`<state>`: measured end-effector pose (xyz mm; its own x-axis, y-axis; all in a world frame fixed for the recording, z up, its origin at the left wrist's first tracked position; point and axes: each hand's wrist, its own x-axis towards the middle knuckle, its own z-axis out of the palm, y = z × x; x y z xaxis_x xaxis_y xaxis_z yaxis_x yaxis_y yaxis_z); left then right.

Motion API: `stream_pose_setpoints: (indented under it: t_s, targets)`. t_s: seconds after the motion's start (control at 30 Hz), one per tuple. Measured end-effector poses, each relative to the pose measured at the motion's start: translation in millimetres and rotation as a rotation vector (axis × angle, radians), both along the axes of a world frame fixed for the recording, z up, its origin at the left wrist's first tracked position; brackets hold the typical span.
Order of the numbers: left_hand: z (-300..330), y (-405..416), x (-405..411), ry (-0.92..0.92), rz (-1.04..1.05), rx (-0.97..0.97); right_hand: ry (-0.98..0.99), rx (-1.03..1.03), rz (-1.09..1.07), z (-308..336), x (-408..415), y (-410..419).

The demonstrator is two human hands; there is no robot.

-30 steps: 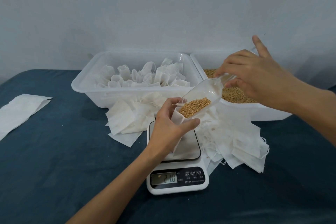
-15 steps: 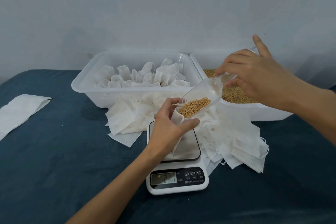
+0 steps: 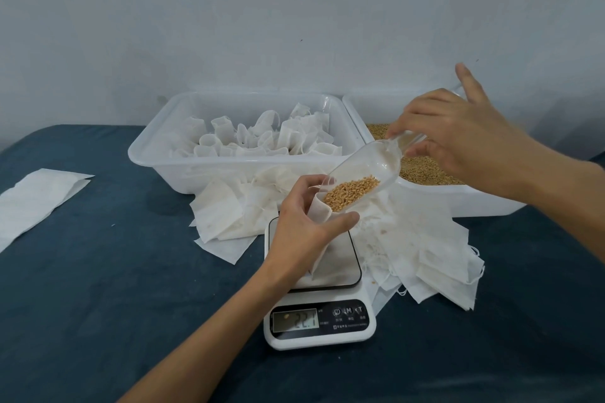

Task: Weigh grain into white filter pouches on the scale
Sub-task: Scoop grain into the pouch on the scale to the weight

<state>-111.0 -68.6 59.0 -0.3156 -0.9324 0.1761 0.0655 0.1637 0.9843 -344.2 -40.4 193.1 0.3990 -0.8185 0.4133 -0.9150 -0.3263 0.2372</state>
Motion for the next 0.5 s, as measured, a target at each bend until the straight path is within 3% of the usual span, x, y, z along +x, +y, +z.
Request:
stream_pose_setpoints:
  t_s: [0.5]
  targets:
    - [-0.7,-0.1,1.0,-0.014,0.019,0.015,0.008,0.006,-0.023,-1.6,-0.1,-1.9]
